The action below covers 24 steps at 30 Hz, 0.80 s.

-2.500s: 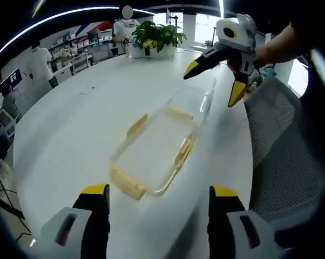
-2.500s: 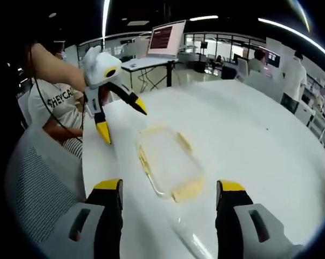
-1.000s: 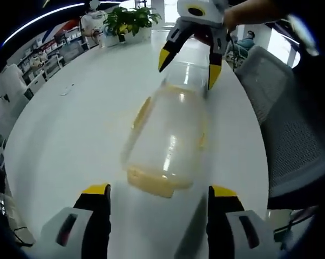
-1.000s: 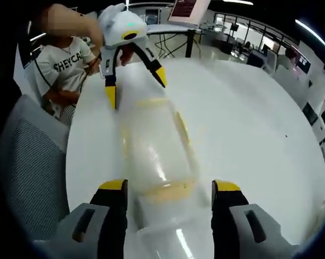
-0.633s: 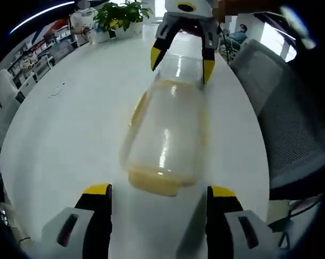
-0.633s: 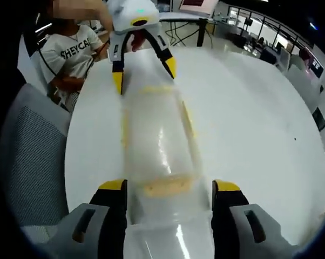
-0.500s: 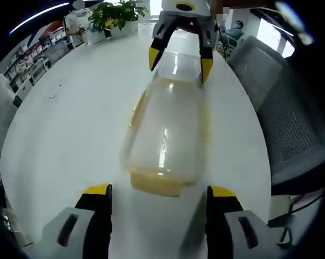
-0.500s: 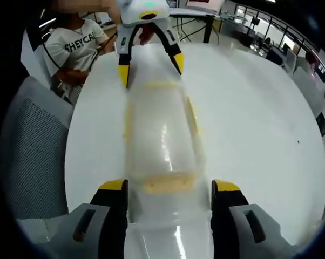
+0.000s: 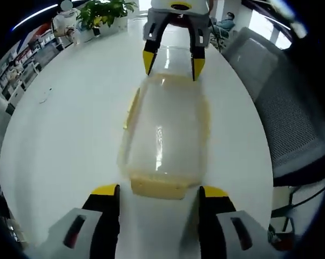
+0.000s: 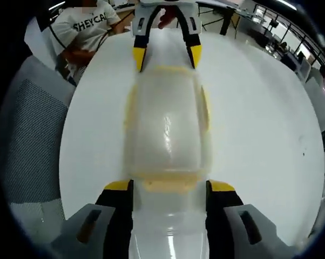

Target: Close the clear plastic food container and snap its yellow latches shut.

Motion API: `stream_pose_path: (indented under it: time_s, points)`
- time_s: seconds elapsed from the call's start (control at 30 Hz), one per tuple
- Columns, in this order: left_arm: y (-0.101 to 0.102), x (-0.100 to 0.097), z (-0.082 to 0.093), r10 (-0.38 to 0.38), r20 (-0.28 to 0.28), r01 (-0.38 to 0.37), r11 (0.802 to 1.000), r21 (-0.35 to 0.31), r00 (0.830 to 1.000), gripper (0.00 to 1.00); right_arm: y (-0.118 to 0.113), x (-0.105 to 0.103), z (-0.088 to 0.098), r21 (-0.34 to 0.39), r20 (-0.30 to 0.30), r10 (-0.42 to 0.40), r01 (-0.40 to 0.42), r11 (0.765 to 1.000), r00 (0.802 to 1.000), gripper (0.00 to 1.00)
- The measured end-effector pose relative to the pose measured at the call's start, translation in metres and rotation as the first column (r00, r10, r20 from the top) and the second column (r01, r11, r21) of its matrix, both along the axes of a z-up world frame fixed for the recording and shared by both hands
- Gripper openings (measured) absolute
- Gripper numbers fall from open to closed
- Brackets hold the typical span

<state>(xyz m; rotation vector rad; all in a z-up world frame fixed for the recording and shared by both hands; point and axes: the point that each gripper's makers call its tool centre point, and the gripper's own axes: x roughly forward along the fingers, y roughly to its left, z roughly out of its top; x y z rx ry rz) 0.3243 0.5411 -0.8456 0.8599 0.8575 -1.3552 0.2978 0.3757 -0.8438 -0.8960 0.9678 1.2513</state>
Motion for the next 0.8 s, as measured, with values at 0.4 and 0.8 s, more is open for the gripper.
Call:
stream_pose_path:
  time_s: [0.4, 0.8]
  points:
    - [-0.0037, 0.0004, -0.0012, -0.011, -0.007, 0.011, 1.0, 0.005, 1.0, 0.35, -0.0009, 0.0029, -0.0065, -0.051, -0.018, 0.014, -0.015, 0.999, 1.0, 0.38]
    - [-0.0049, 0.0002, -0.0019, -0.02, -0.001, 0.02, 0.998, 0.056, 1.0, 0.34, -0.0011, 0.0029, -0.0074, -0.096, -0.03, 0.031, -0.033, 0.995, 0.999, 0.39]
